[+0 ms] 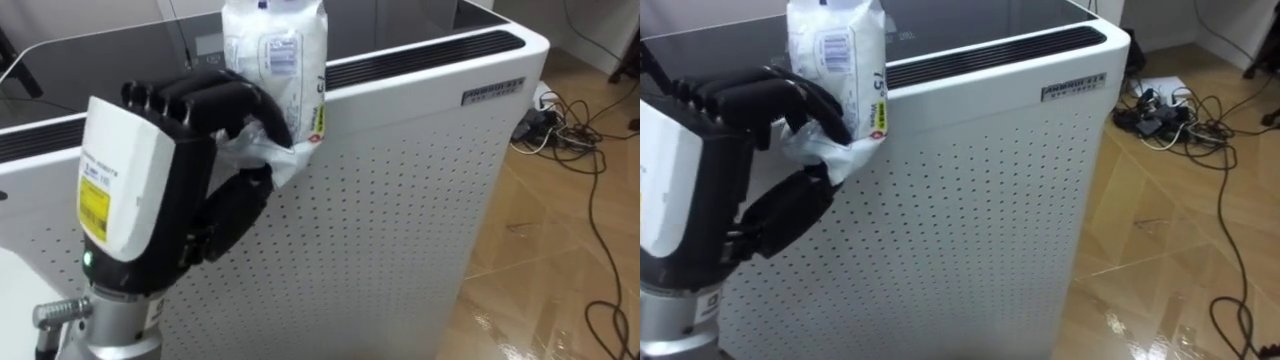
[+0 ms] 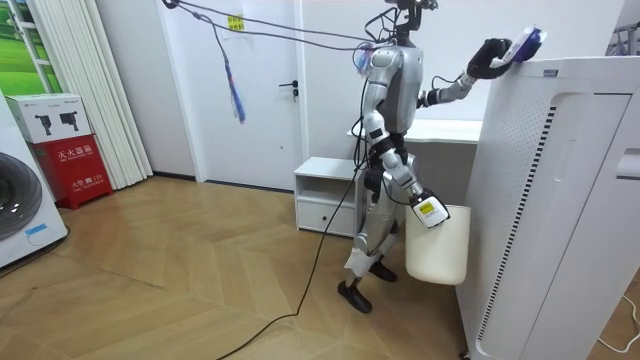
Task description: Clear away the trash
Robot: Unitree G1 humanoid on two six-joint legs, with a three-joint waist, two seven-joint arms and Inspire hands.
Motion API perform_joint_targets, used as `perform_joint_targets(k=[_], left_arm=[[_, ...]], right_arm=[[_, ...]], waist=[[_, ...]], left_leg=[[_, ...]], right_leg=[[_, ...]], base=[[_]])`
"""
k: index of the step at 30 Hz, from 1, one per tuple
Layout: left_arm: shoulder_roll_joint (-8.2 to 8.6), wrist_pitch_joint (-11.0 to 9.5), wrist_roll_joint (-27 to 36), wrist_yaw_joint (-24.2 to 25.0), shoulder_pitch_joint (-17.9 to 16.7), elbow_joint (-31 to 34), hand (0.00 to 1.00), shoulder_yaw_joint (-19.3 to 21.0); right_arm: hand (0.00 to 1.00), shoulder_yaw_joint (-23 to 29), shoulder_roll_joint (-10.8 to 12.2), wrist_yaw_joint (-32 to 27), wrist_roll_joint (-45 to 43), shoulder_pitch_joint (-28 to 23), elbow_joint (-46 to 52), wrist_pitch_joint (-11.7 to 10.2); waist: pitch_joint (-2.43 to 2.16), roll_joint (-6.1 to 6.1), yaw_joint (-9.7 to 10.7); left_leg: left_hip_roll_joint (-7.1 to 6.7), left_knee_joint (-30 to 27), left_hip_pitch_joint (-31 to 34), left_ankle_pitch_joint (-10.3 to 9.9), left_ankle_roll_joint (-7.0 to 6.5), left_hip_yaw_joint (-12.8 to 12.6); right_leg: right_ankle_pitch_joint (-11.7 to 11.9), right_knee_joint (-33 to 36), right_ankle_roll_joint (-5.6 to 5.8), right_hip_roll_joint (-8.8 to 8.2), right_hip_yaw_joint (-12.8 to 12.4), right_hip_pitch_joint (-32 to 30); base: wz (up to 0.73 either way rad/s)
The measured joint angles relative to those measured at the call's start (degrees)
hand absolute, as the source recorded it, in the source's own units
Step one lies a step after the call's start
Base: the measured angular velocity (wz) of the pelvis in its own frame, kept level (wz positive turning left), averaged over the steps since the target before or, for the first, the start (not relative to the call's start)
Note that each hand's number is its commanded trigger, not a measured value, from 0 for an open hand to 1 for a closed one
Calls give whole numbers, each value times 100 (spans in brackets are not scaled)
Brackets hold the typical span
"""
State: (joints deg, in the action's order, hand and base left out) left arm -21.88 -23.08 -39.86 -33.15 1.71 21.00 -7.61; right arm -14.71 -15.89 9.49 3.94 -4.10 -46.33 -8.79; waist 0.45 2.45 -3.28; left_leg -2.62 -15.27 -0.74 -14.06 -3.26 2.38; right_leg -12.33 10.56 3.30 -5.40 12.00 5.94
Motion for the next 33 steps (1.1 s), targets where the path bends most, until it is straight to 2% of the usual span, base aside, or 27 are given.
perform_joint_targets(k=[4,6,9,12,13,15,18,21,25,29,30,31,32,33], left_arm=[[26,-38,1113,458,0,255,100,-135],[95,-76,1653,860,0,397,100,-171],[94,-77,2402,1306,2,502,100,-201],[103,-69,3639,1983,13,512,100,-392],[106,-64,3833,2123,12,512,100,-407],[124,58,4583,2658,14,511,100,-428],[211,240,4978,3197,13,511,100,-428],[312,307,5063,3581,13,495,100,-434],[315,306,5069,3787,12,418,100,-484],[334,259,5137,3975,11,267,100,-613],[341,153,5163,4067,-14,83,100,-659],[340,133,5161,4138,-25,-20,100,-699],[335,135,5161,4233,-53,-276,100,-830],[341,204,5156,4295,-99,-524,100,-969]], right_arm=[[100,-6,20,-16,-5,-3,-20,-1],[100,-6,22,-26,-2,-3,-18,-9],[100,-25,32,-28,2,6,1,-9],[100,-166,55,-26,1,41,23,-9],[100,-193,67,-30,-6,41,40,-9],[100,-310,73,-29,-16,10,187,-8],[100,-333,73,-5,-15,-6,312,-8],[100,-369,69,-12,3,10,361,-8],[100,-383,65,-130,32,21,350,-5],[100,-380,94,-264,28,343,126,-6],[100,-375,104,-306,19,409,69,-5],[100,-374,103,-315,19,421,53,-5],[100,-373,108,-334,22,489,-25,-1],[100,-371,107,-362,24,576,-60,7]], waist=[[13,-71,21],[29,-109,7],[24,-135,11],[21,-182,45],[22,-188,25],[24,-199,23],[24,-197,22],[14,-180,1],[3,-137,-14],[26,-102,-29],[44,-75,-21],[47,-63,-29],[69,-22,-24],[69,31,-10]], left_leg=[[1,1,-1,0,0,3],[-1,1,6,1,0,3],[0,-4,34,0,0,4],[-1,-5,9,0,0,-1],[-1,-4,4,0,0,-1],[-1,-5,5,1,0,-18],[-2,-9,9,1,0,-53],[2,-27,58,1,0,-64],[-1,-52,198,22,-3,-42],[-5,-55,399,87,-2,-41],[-3,-61,429,96,-2,-41],[-4,-77,451,97,-2,-40],[-5,-138,522,97,-2,-38],[-1,-186,640,97,-2,-31]], right_leg=[[0,2,0,0,-24,-3],[0,7,0,-1,-5,-6],[0,11,0,0,8,-27],[0,13,0,-3,-6,-9],[0,13,0,-3,-16,-4],[0,14,0,-3,-40,-12],[0,17,0,-4,-33,-15],[1,20,0,-4,-4,-55],[5,51,-5,-21,76,-173],[6,168,-8,-41,85,-412],[5,224,-8,-45,88,-470],[5,230,-8,-46,94,-485],[9,231,-14,-47,118,-510],[16,271,-26,-50,158,-616]], base=[[0],[0],[0],[0],[0],[0],[0],[0],[7],[0],[0],[4],[10],[12]])
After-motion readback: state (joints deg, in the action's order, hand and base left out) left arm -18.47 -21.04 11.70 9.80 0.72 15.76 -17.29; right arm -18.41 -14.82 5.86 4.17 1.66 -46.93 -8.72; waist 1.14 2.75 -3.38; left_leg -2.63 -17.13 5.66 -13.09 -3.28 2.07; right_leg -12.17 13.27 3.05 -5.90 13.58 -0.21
